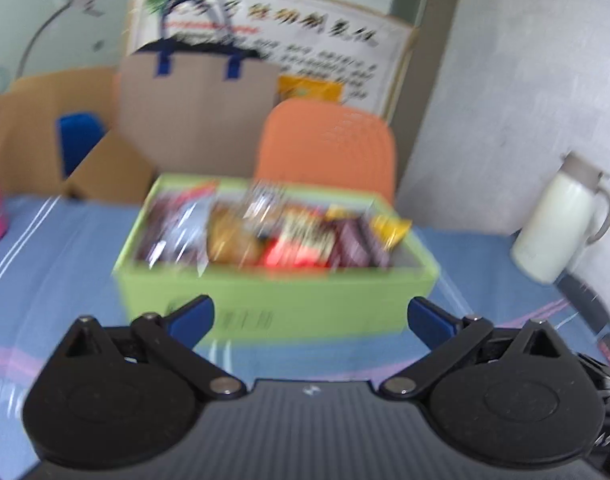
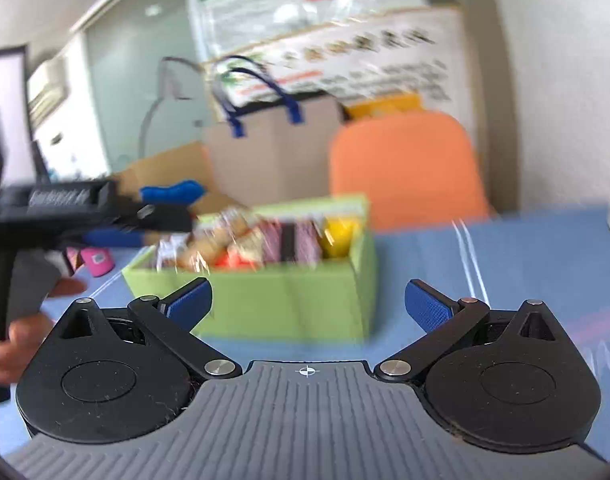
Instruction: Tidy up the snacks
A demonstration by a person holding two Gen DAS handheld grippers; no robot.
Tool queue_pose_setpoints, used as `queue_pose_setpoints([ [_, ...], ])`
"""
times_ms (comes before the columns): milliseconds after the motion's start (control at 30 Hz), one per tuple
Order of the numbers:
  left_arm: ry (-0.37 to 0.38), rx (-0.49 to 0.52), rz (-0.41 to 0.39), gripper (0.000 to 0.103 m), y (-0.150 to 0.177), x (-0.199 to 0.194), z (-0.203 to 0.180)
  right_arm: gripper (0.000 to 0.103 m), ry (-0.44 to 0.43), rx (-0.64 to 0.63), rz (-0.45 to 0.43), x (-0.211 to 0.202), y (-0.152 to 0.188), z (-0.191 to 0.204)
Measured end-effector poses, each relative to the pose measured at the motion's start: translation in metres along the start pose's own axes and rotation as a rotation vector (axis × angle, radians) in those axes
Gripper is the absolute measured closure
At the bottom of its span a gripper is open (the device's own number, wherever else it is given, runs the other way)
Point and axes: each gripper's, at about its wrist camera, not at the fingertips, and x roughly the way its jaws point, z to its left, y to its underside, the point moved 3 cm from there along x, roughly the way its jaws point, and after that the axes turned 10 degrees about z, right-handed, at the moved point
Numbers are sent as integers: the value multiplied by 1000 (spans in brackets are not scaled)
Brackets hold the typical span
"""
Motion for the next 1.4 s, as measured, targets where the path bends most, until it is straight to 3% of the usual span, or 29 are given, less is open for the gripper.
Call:
queue_pose_setpoints([
  [167,-77,-52,-6,1,50,-29,2,10,21,104,47,-19,39,-2],
  [233,-89,-84,-32,1,69,-42,1,10,63,105,17,-32,49,5],
  [333,-65,-82,5,1,93,-49,-1,10,113,161,-80,-58,73,16],
  [467,-79,-80,13,1,113,-57,-1,10,77,172,-59,-74,86,26],
  [567,-76,-86,30,1,117,-59,-1,10,123,194,-70,-88,91,31],
  [700,-84,-100,33,1,120,-60,-1,10,214,187,-17,-95,93,38],
  [1400,-157,-26,-5,4,111,-60,-13,10,226,181,80,-76,101,28],
])
